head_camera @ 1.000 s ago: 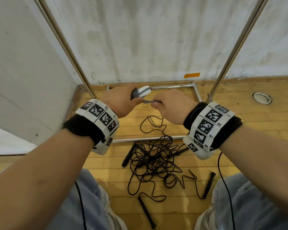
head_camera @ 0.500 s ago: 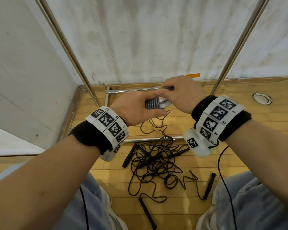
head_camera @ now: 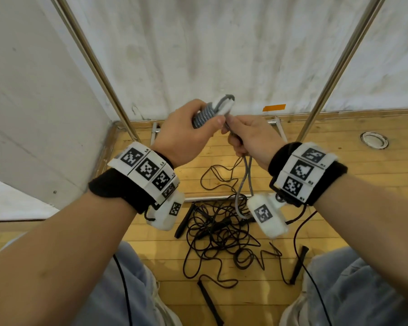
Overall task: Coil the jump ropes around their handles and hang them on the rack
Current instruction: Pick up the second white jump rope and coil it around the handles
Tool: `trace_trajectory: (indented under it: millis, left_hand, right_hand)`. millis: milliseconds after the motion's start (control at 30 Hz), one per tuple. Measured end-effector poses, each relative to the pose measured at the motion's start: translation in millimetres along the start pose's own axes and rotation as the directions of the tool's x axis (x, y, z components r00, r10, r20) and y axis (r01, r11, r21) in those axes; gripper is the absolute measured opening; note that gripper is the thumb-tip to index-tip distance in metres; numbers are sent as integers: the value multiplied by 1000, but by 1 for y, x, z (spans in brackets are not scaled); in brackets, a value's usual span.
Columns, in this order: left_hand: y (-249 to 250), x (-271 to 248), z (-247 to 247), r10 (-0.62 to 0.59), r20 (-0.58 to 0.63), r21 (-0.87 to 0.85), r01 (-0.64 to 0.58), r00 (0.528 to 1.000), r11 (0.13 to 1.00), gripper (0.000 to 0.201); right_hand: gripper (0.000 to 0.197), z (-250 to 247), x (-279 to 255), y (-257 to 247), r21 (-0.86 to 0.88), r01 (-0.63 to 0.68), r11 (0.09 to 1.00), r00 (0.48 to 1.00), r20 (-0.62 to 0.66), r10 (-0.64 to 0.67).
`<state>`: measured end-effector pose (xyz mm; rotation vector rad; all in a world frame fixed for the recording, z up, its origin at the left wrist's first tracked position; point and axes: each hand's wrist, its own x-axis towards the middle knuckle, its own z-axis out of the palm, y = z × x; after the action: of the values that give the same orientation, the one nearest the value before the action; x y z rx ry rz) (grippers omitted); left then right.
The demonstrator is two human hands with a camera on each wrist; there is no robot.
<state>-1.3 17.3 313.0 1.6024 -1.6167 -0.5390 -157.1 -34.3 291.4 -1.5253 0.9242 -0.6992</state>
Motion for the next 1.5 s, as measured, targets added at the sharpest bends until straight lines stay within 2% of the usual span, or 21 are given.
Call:
trace_trajectory:
  millis: [100,167,267,367,467,633,800,867,967,1033,1100,1167,1300,1400,1500]
  left_hand:
    - [-8,5,-5,6,-38,109,-1,999,994,25]
    - [-13,8,-8,6,-33,249,2,999,969,29]
    - [-19,8,-10,23,16,472,-28,1000,881,37]
    - [-21,7,-9,63,51,591,-81,997,803,40]
    - [-21,8,-9,67,50,612,-84,996,786,42]
    - [-24,10,-8,33,79,633,-76,996,770,43]
    - [-31,13,-3,-78,138,662,-33,987,749,33]
    - [-34,12,0,-112,158,675,-24,981,737,25]
    - [-36,10,6,-151,240,667,-50,959,743,19]
    - [-34,8,10,-142,315,633,-96,939,768,20]
    - [-30,5,14,-81,347,595,-152,934,789,31]
    - [-25,2,16,-4,347,553,-202,938,808,33]
    - [-16,-2,13,111,269,470,-231,957,852,37]
    - [-10,-5,11,157,202,405,-228,967,885,32]
    - [-6,-7,9,166,168,296,-210,972,932,31]
  right_hand:
    - [32,12,-6,-4,-193,46,980,999,-3,-48]
    - [26,16,-10,-6,-355,81,931,997,22,-79]
    - [22,16,-12,-5,-549,118,827,993,77,-90]
    - [28,15,-12,-3,-609,123,784,992,75,-98]
    - [27,11,-9,-4,-632,146,761,988,59,-141]
    - [35,5,-7,-6,-696,175,696,982,70,-177]
    - [41,7,-7,-8,-787,196,584,979,125,-161]
    - [41,6,-8,-8,-791,207,576,978,149,-146]
    - [35,4,-9,-10,-789,232,569,973,197,-123]
    - [32,1,-7,-11,-795,244,555,970,190,-154]
    - [32,-3,-4,-12,-788,234,569,969,139,-205]
    - [32,-7,-3,-12,-756,206,621,968,67,-240]
    - [35,-12,2,-13,-682,150,716,960,-72,-270]
    - [40,-17,8,-15,-528,129,839,960,-147,-240]
    - [49,-21,9,-16,-326,87,941,982,-132,-137]
